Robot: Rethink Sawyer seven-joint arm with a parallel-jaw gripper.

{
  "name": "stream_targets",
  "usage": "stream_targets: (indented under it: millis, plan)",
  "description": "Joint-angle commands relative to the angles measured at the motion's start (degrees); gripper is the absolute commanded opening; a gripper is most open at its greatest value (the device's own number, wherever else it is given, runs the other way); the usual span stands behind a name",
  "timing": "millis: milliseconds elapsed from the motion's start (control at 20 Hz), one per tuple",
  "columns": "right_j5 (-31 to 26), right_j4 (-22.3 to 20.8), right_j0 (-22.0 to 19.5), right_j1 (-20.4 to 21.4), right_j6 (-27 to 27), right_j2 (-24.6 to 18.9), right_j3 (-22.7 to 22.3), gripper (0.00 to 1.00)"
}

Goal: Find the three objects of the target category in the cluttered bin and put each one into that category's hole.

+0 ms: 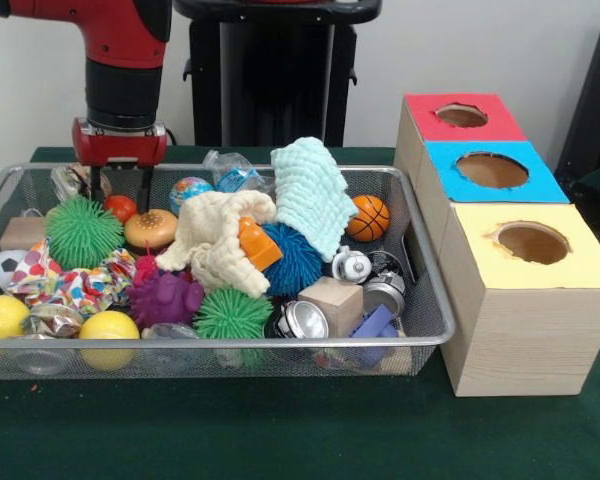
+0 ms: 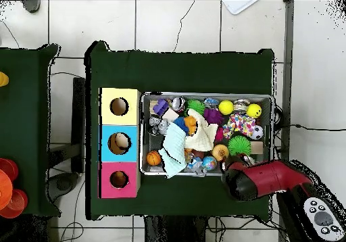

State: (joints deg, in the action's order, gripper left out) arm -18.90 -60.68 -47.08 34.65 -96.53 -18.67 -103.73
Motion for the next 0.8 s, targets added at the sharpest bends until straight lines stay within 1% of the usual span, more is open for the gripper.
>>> stream_targets:
  millis: [50, 150, 300, 550, 700, 800]
  plan:
    - [-9.7, -6.3, 0.0, -2.6, 15.7, 2.0, 4.0, 1.00]
    - [-10.4, -5.9, -0.2, -2.2, 17.1, 1.6, 4.1, 1.00]
    - [-10.8, -6.1, 0.1, -2.1, 17.1, 1.7, 4.2, 1.00]
    - [-11.9, -5.7, -0.4, -0.6, 19.0, 1.4, 4.1, 1.00]
    - [-12.6, -4.9, -2.5, 0.9, 22.4, 0.3, 4.0, 1.00]
    - [-13.2, -4.4, -3.3, 1.1, 23.5, -0.7, 4.4, 1.00]
